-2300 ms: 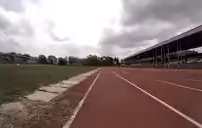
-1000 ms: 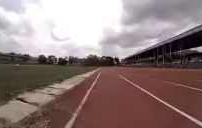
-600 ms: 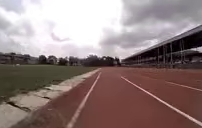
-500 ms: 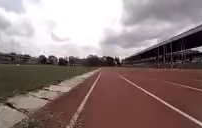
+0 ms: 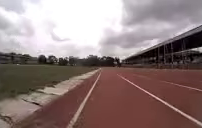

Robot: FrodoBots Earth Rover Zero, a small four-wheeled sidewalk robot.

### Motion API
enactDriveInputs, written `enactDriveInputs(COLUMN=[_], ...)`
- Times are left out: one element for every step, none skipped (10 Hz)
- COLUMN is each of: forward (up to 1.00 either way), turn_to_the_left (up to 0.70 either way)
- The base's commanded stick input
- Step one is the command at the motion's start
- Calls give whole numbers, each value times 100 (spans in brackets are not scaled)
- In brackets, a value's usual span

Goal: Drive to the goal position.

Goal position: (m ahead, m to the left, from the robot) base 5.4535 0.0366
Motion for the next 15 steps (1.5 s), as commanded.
enactDriveInputs(forward=[60,60,60,60,60,60,60,60,60,60,60,60,60,60,60], turn_to_the_left=[-2,-2,-2,-2,-2,-2,-2,-2,-2,-2,-2,-2,-2,-2,-2])
